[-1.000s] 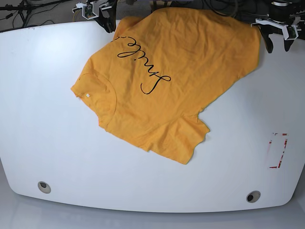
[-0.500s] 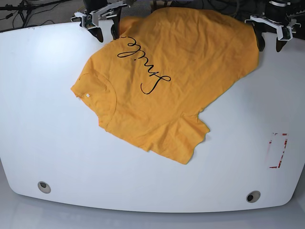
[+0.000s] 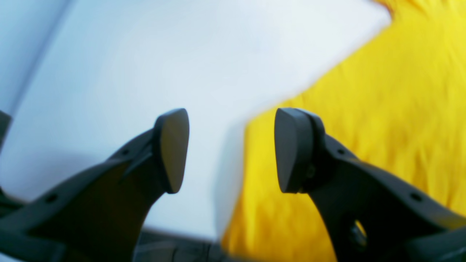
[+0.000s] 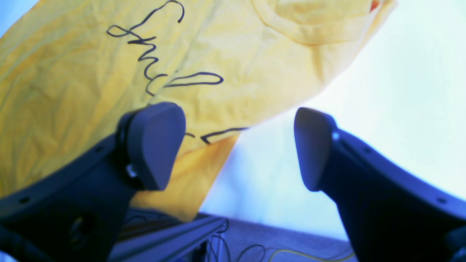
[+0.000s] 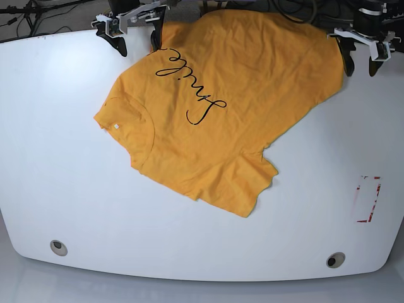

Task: Fold the T-shirt properly
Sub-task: 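Move both grippers in over the yellow T-shirt, then lower the open right gripper toward the shirt edge beside the collar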

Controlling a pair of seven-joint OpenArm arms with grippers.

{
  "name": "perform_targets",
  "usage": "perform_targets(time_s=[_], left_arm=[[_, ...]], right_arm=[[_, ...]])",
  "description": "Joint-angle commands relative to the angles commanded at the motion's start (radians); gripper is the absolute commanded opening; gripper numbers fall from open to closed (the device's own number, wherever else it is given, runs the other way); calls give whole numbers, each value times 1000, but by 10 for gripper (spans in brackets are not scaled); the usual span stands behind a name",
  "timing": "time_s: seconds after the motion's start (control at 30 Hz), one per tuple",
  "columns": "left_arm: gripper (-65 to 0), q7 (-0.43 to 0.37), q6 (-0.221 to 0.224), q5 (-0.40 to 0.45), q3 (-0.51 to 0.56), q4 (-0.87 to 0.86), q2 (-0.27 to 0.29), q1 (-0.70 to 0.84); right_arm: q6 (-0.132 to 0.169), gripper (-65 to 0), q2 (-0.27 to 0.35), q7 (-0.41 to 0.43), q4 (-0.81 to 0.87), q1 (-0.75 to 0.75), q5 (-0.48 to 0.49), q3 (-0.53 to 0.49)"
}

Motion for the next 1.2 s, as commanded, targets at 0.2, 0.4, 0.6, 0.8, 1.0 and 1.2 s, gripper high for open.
perform_targets(time_s=[0.2, 0.4, 0.6, 0.8, 1.0, 1.2], left_arm=[[-309, 22, -7, -2, -4, -3, -21, -36], [-310, 51, -40, 7, -6, -8, -47, -42], [-311, 71, -65, 11, -11, -17, -67, -46], [-303, 120, -82, 25, -51, -12, -74, -76], [-298, 167, -82, 32, -71, -12, -66, -129], [-291, 209, -76, 32, -56, -8, -39, -228]], right_arm=[[-3, -132, -21, -134, -27, 162, -68, -15], [-4, -112, -30, -169, -71, 226, -162, -48], [-8, -110, -32, -186, -111, 273, -211, -83], [-9, -140, -25, -196, -125, 351, -211, -60], [-1, -182, -17, -209, -120, 403, -174, -8], [86, -173, -11, -297, -120, 567, -160, 54]])
